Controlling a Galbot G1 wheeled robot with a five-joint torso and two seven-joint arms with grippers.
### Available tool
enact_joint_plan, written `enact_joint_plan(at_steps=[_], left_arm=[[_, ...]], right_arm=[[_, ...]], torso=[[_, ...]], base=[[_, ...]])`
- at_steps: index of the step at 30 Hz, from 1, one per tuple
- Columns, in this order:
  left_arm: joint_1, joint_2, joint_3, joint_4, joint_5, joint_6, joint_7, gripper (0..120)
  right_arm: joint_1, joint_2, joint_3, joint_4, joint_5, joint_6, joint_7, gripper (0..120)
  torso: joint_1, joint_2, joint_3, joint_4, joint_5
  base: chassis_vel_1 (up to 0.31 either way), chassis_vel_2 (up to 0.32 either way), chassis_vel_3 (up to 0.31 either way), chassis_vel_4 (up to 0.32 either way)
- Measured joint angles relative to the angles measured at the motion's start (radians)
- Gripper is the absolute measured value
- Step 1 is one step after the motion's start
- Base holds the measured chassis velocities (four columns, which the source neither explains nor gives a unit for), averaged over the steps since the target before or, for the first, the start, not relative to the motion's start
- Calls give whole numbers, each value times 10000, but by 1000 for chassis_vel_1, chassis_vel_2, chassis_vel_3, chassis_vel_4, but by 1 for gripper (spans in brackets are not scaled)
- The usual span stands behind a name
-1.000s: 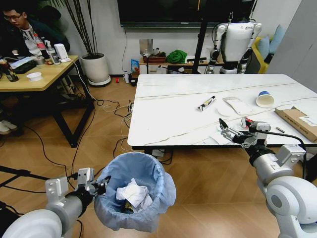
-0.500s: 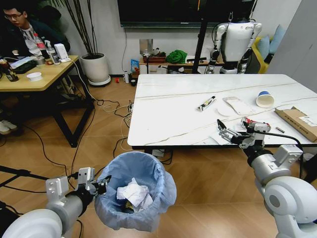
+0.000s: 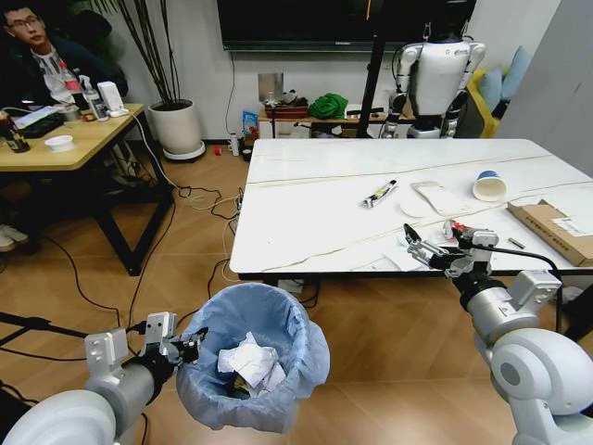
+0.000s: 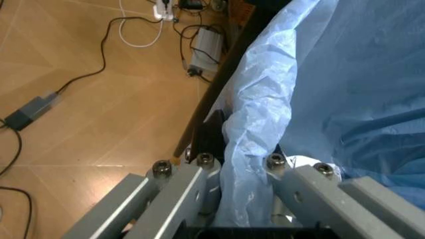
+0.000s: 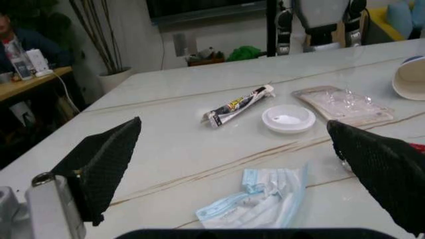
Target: Pick up the trash bin and place the trash from the table into it.
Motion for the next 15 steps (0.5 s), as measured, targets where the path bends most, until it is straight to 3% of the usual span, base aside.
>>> enact_joint_plan(at_steps=[15], left_arm=[[-7, -25, 23, 0, 6, 0, 40, 3]], right_arm=[[43, -24, -5, -64, 25, -14, -40, 100]], torso=[[0, 2, 0, 0, -1]], base=[[-57, -65, 53, 63]])
